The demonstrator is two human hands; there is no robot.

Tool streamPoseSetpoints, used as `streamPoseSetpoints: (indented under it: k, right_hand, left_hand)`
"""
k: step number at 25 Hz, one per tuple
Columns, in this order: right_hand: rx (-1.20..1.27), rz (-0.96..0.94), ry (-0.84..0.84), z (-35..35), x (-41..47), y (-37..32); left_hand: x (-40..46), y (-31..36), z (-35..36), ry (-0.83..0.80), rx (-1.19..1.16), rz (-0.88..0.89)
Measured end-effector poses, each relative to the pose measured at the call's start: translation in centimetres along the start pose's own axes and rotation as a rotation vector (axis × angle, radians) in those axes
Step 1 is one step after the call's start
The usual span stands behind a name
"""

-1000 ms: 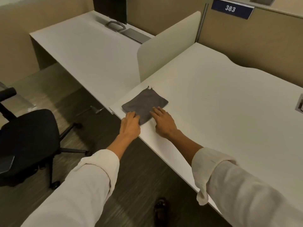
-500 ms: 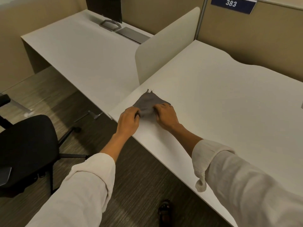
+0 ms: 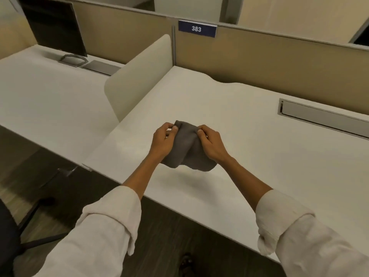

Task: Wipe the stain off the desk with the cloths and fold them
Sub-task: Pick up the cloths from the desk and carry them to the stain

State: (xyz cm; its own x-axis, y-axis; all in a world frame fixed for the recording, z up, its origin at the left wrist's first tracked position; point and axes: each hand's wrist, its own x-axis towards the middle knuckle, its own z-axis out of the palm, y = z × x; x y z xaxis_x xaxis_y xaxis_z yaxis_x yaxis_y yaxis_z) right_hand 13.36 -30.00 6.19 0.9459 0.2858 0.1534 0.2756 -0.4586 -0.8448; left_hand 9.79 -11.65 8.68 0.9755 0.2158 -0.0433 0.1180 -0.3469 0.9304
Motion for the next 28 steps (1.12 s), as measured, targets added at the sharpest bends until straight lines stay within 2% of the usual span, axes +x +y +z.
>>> streamPoseSetpoints:
  k: [5, 8, 9, 11, 13, 14, 17, 21, 23, 26, 28]
  right_hand:
    - [0.178, 0.228, 0.155, -10.4, -8.9, 4.1]
    - [0.256, 0.376, 0.225, -14.4, -15.9, 6.3]
    - [0.322, 0.424, 0.266, -15.6, -18.3, 6.8]
    - [0.396, 0.514, 0.471, -17.3, -22.6, 7.0]
    - [0.471, 0.609, 0.668, -19.0, -27.1, 6.8]
    - [0.572, 0.602, 0.693, -19.8, -29.7, 6.8]
    - [0.934, 0.471, 0.646, -21.8, -36.0, 6.8]
    - [0.909, 0.503, 0.563, -25.5, -41.4, 6.7]
    - [0.956, 0.502, 0.592, -27.4, -43.8, 7.4]
    - [1.209, 0.51, 0.651, -30.0, -47.6, 8.8]
    - [1.319, 0.477, 0.657, -31.6, -49.4, 9.0]
  left_hand:
    - [-3.9, 6.4, 10.6, -0.497, -0.433, -0.197]
    - [-8.5, 9.5, 18.6, -0.704, -0.385, -0.166]
    - [-10.5, 10.5, 21.5, -0.737, -0.319, -0.13]
    - [-14.3, 11.8, 26.3, -0.73, -0.239, -0.076]
    - [-17.9, 12.9, 30.1, -0.692, -0.253, -0.069]
    - [-19.8, 13.6, 31.8, -0.669, -0.28, -0.081]
    - [-24.1, 15.1, 36.0, -0.581, -0.253, -0.098]
    - [-29.1, 16.7, 40.5, -0.553, -0.178, -0.062]
    - [-29.7, 17.3, 41.5, -0.635, -0.127, -0.076]
    - [-28.6, 18.0, 41.4, -0.87, -0.051, -0.135]
    - [-27.4, 18.5, 41.1, -0.929, 0.027, -0.117]
